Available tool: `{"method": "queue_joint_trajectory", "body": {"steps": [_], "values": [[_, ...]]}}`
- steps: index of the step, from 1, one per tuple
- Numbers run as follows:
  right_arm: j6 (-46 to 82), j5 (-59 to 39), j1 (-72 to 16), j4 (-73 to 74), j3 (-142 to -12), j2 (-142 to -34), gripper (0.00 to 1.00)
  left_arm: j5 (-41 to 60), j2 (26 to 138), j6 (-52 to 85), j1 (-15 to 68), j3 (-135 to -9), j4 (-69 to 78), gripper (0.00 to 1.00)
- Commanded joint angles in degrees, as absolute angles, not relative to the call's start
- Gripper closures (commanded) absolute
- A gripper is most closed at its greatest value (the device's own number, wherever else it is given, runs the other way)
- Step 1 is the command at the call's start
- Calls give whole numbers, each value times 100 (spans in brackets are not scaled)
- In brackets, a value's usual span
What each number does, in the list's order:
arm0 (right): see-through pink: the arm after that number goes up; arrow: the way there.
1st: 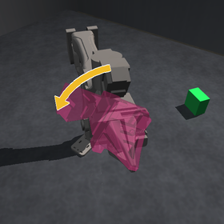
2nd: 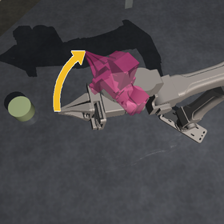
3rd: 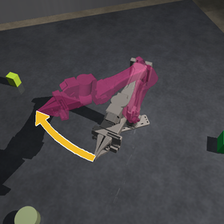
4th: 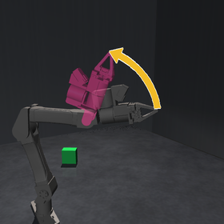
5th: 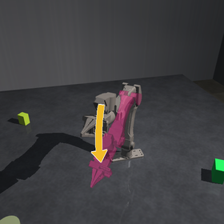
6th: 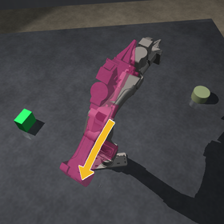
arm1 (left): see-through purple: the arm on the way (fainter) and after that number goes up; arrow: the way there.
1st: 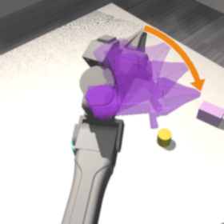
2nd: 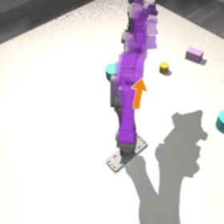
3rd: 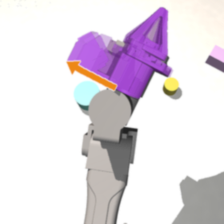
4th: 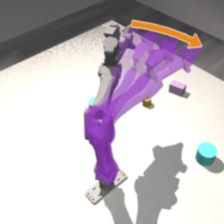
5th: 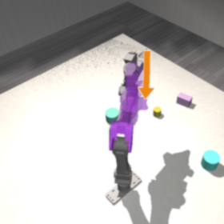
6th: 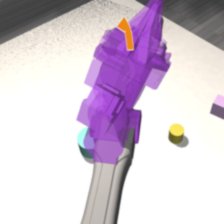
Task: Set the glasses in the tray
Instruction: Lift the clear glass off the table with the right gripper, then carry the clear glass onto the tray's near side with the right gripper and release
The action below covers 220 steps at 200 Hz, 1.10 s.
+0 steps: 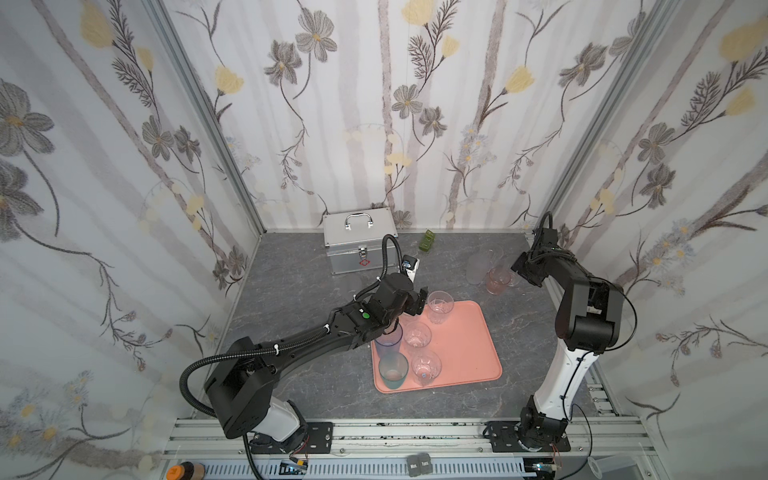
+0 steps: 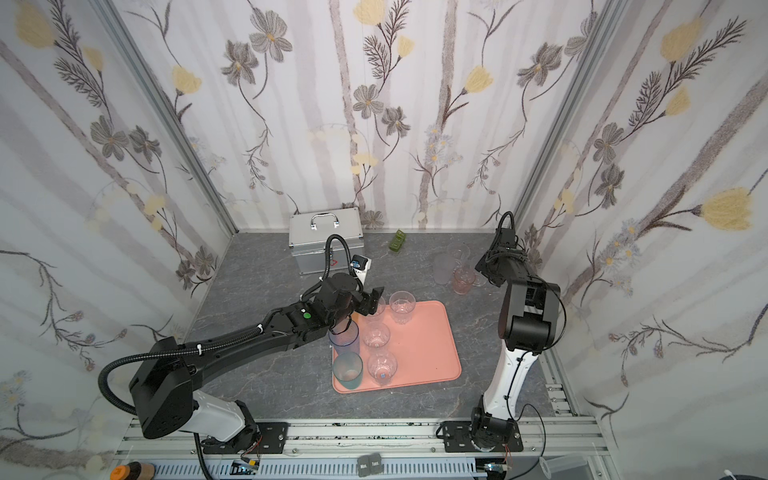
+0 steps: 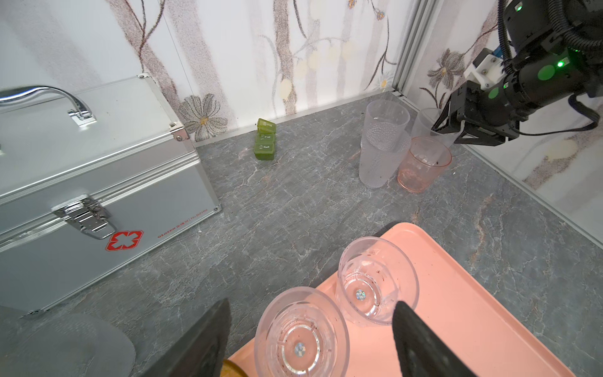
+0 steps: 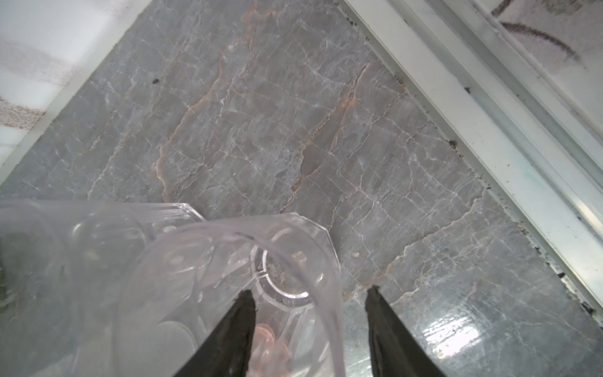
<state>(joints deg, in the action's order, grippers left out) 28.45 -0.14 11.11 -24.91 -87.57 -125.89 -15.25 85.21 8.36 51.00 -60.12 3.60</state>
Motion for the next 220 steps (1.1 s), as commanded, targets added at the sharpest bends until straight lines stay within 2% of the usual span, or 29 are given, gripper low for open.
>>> {"method": "queue_joint_trajectory", "body": {"steps": [1,28,53,95,132,187,220], "values": [[2906,-161,1123,-2175,-8693,-12618,61,-1496,8526,863,5102,-6025,457,20],[2905,-107,1117,-2084,-8387,-12320,83,-1411,8548,815,5100,-6094,457,20],[2871,-23,1120,-2083,-8058,-11887,94,-1323,8544,755,5105,-6128,457,20],[2809,178,1059,-2254,-7642,-11037,98,-1315,8428,738,5106,-6052,462,20],[2704,514,610,-2653,-7549,-10050,98,-1842,8062,739,5080,-5860,481,19],[2638,1075,-917,-3486,-7365,-8777,99,-1950,7323,847,4928,-5390,549,18],[2856,1281,-2000,-3976,-6525,-8175,98,-1803,6730,1139,4727,-4855,742,18]]}}
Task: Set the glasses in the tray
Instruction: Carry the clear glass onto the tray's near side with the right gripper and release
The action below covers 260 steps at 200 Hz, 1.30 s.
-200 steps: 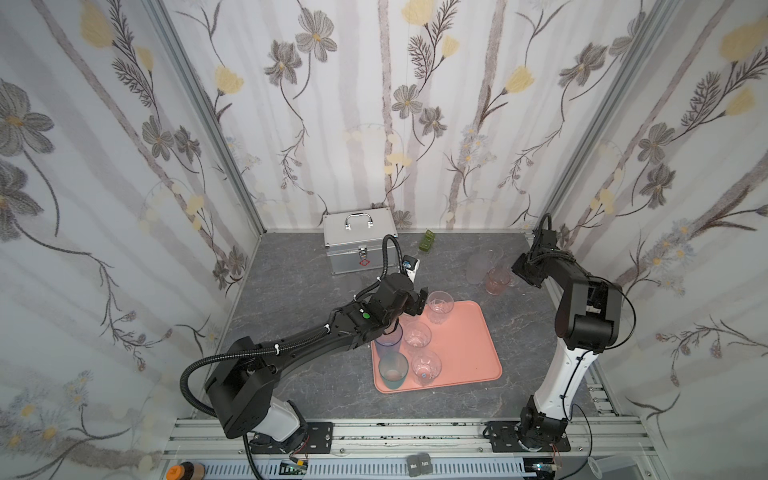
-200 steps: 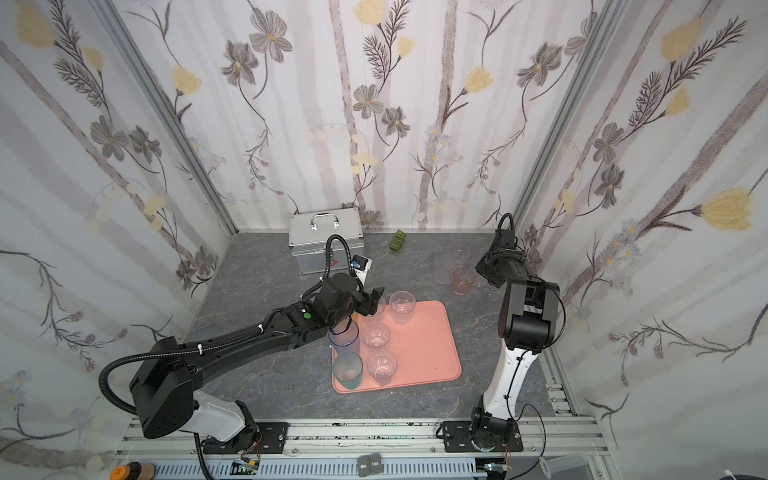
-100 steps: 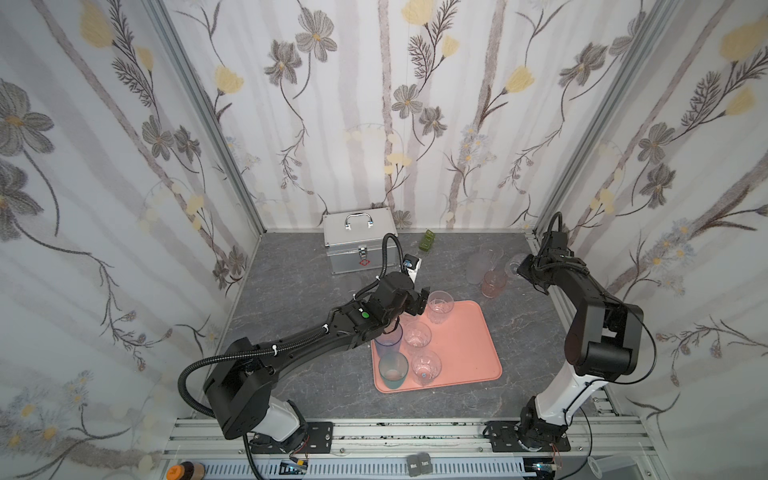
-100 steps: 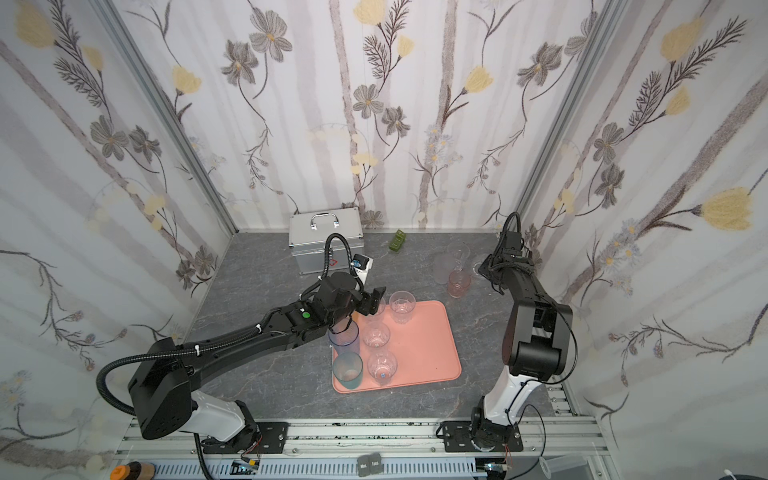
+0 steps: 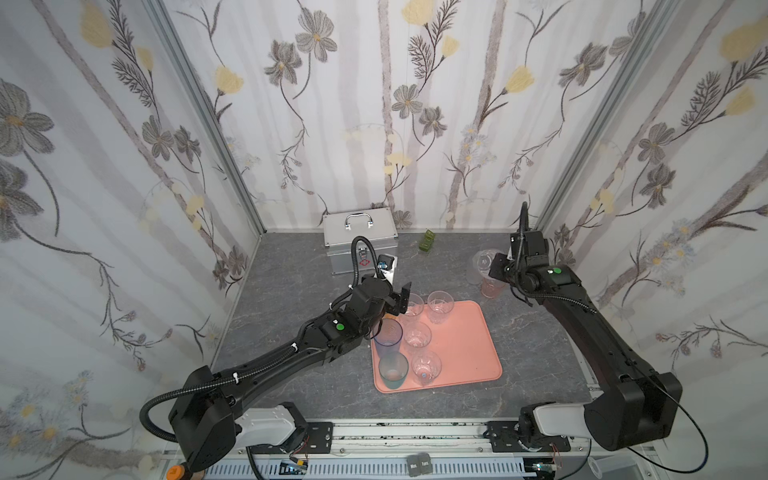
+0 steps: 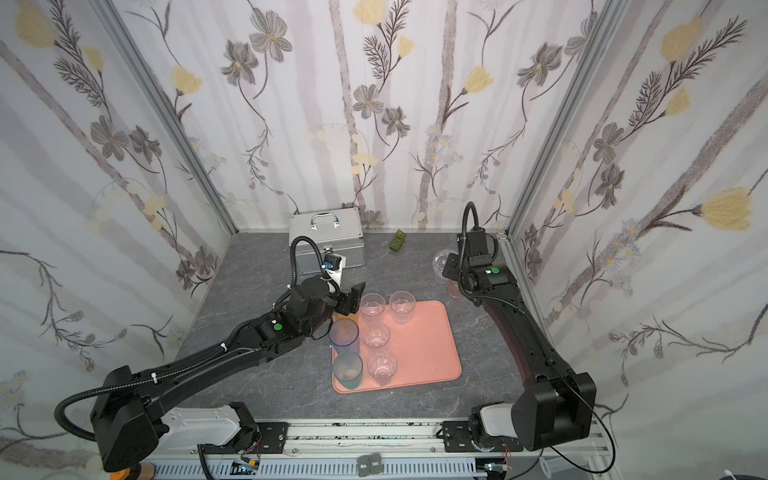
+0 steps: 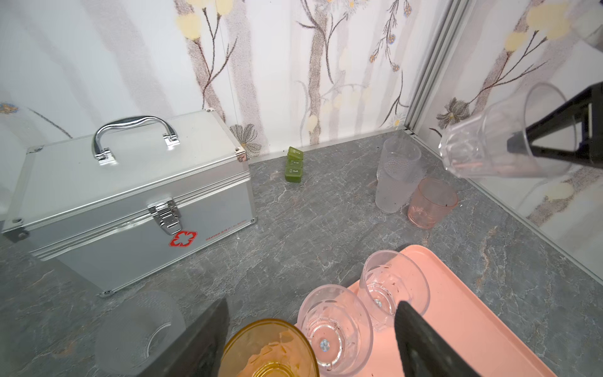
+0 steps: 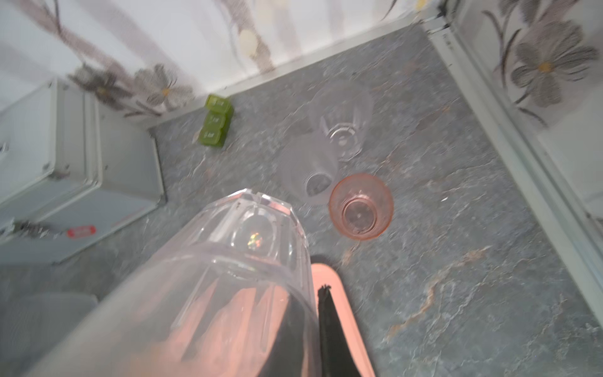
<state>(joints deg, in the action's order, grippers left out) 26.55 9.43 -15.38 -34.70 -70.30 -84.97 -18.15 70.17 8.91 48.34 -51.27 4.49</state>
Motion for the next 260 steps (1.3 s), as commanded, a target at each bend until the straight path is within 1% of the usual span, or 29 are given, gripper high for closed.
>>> {"method": "queue_joint_trajectory", "body": {"steps": [1,41,72,100,142,196,229,241,254,260], "values": [[2856,1281,-2000,-3976,-6525,-8175,98,-1807,6713,1139,4723,-4840,745,18],[3314,1380,-2767,-4414,-5230,-7322,99,-1556,6267,1442,4676,-4312,949,18],[3595,1360,-3230,-4517,-4694,-7177,100,-1197,5977,1750,4676,-3851,1510,19],[3666,1266,-3609,-4292,-4596,-7424,99,-1064,5880,2027,4685,-3703,1644,20],[3525,1142,-3990,-3978,-4893,-8321,97,-994,5668,2327,4723,-3488,1644,20],[3034,1261,-4029,-4017,-5234,-9078,96,-1155,5139,2493,4790,-3069,1644,20],[2934,1269,-4022,-4049,-5390,-9366,91,-1154,5158,2461,4798,-3045,1644,20],[2935,1277,-4019,-4071,-5428,-9378,86,-1144,5190,2443,4793,-3058,1649,20],[2939,1307,-4023,-4127,-5467,-9354,78,-1147,5220,2418,4796,-3059,1651,20],[2948,1324,-4025,-4155,-5495,-9331,76,-1143,5237,2408,4791,-3055,1652,20]]}}
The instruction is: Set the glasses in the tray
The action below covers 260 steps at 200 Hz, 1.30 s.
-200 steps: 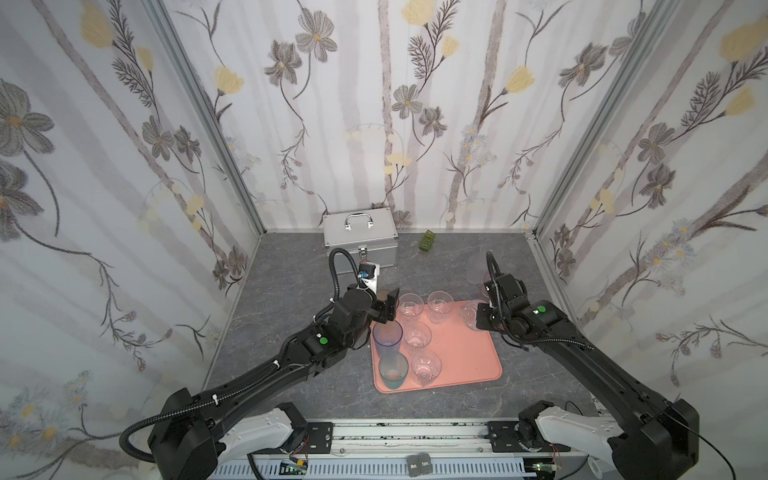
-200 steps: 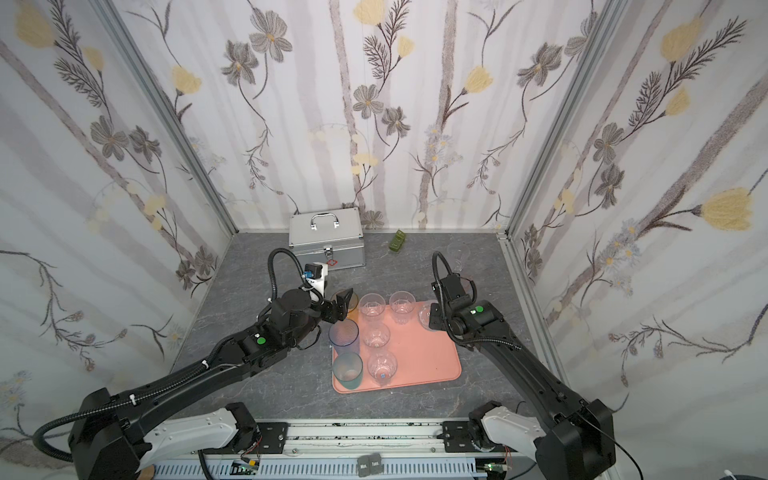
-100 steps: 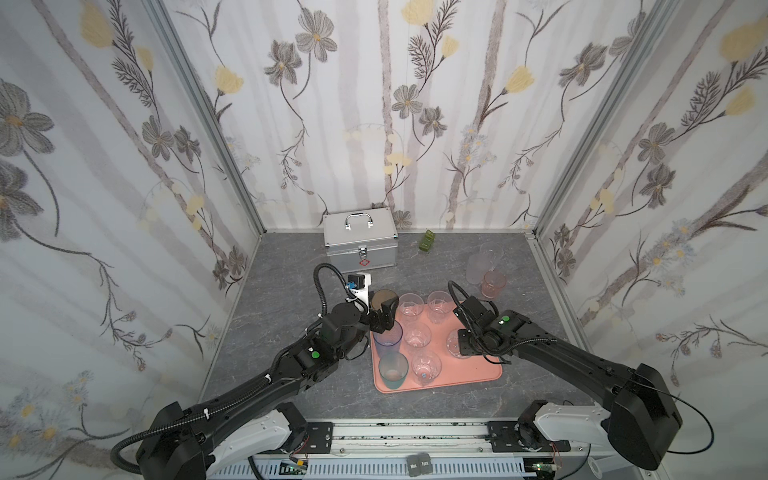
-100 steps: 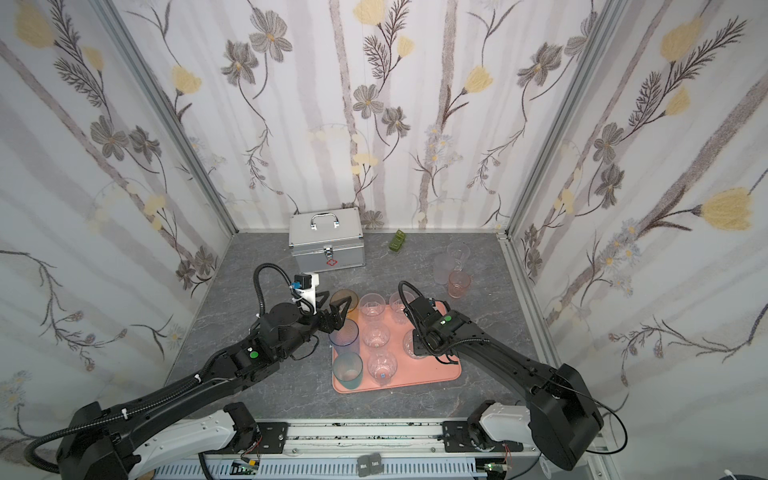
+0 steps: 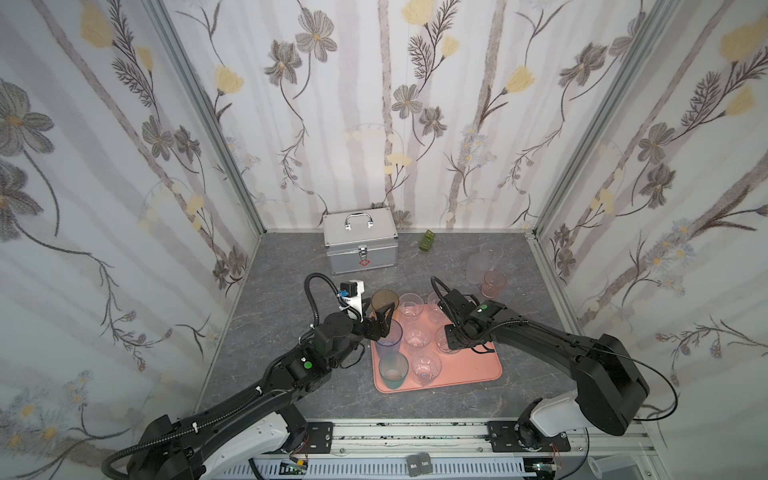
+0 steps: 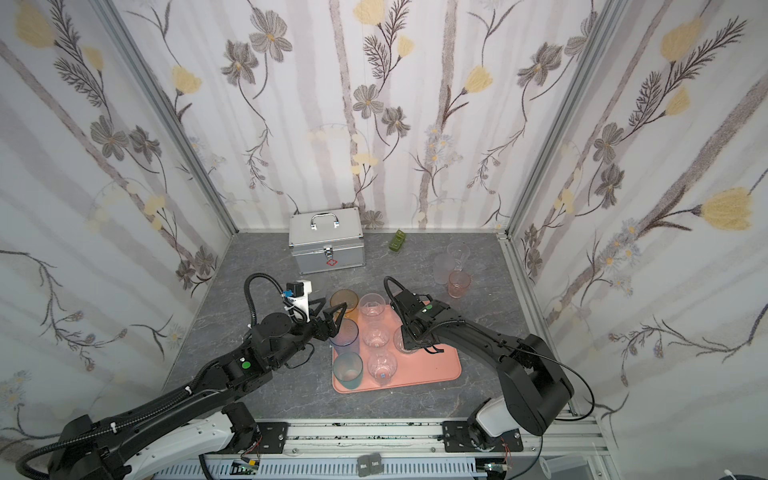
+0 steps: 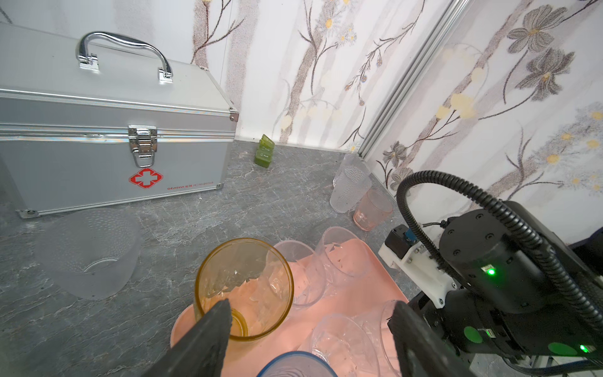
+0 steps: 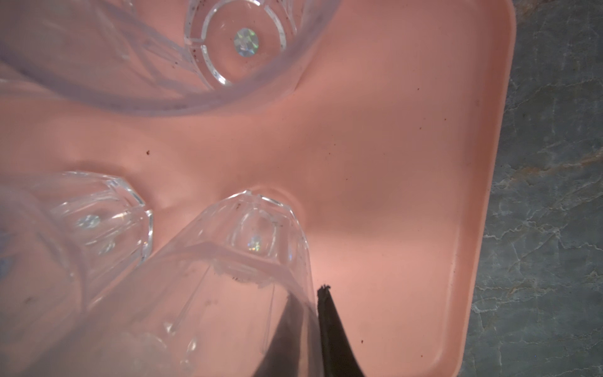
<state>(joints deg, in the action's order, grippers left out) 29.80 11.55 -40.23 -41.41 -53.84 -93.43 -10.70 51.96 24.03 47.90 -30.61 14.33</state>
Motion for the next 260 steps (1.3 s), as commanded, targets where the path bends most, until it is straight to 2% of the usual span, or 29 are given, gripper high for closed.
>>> {"method": "queue_joint_trajectory", "body": {"steps": [1,36,62,92,111,149,180,260], "values": [[2951,1330,-4025,-4165,-5498,-9319,76,-1147,5238,2408,4791,-3052,1652,20],[2949,1369,-3992,-4510,-5902,-8964,67,-1274,5300,2433,4795,-3089,1637,20],[2745,1397,-3756,-4790,-6584,-8702,60,-1863,5453,2366,4910,-3446,1257,21],[2468,1066,-2985,-4390,-7135,-8509,55,-2873,6011,1452,5617,-4071,1116,20],[2423,728,-2343,-3680,-7348,-8537,54,-3123,6685,963,6079,-4586,1121,19],[2614,832,-1152,-2894,-8072,-9099,50,-3078,7970,427,6694,-5387,1116,16],[2765,464,-313,-2641,-8431,-10124,48,-2966,8486,456,6837,-5597,1115,14],[3255,-421,349,-2109,-9028,-11929,46,-2738,8801,480,6846,-5725,1116,13]]}}
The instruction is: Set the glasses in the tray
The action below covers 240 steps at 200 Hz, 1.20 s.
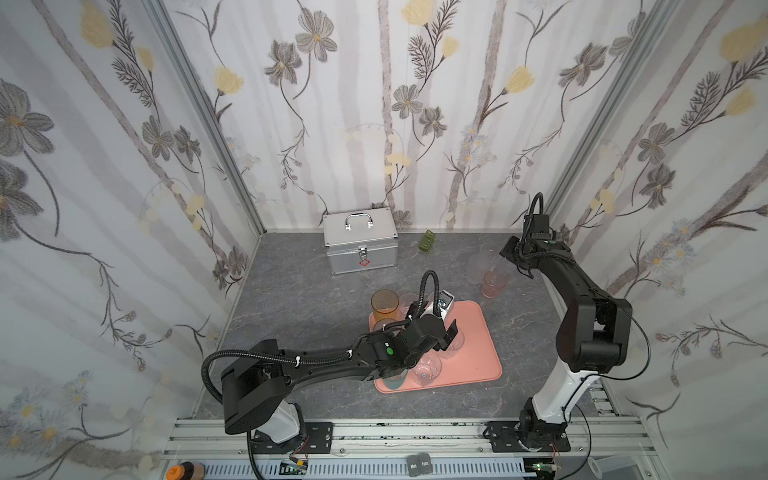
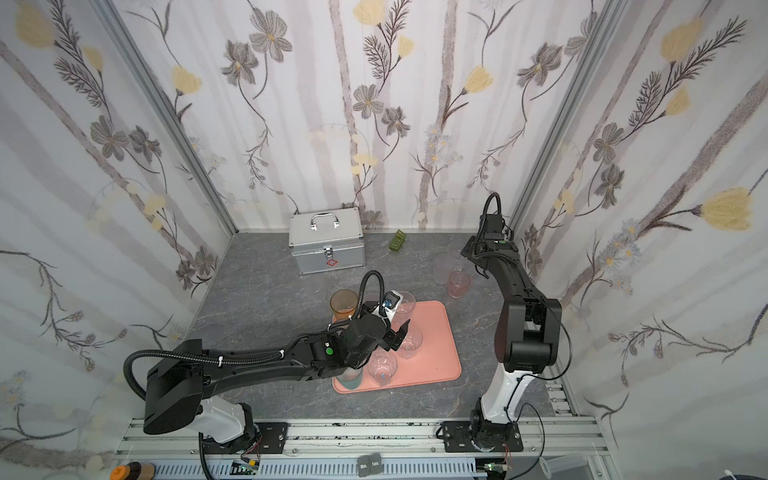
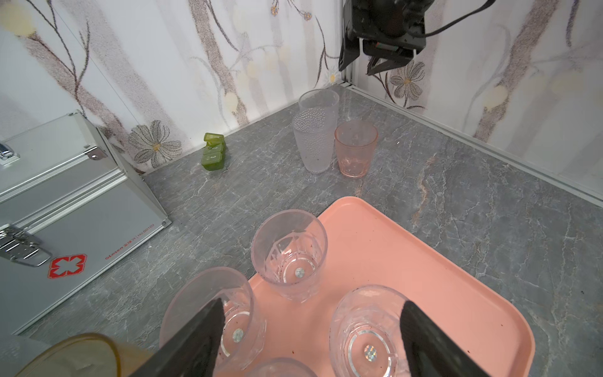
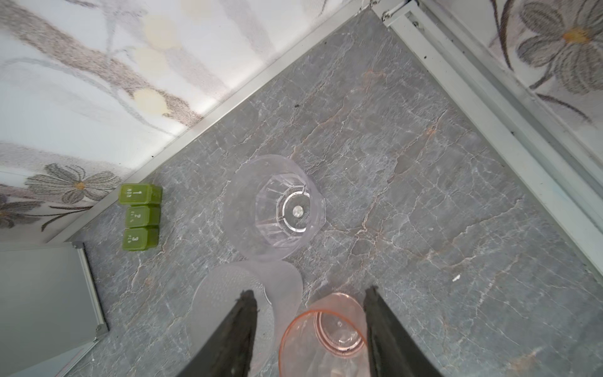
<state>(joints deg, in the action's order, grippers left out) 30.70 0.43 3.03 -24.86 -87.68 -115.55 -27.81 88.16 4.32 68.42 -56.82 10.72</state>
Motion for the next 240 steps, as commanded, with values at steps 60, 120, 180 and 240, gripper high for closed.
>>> {"method": "queue_joint_trajectory", "body": {"steps": [60,120,180,240], "values": [[3289,-775,428,-2092,-9491,-12721,46,-2777,8602,815,6837,-5514,1125,13],[3250,-791,456,-2101,-9441,-12826,45,-2877,8595,956,6795,-5356,1125,8],[3236,-695,478,-2096,-9501,-13129,51,-2793,8585,977,6691,-5375,1125,2],[3132,-371,517,-2193,-9501,-12992,78,-2822,8349,1037,6585,-5182,1125,3]]}}
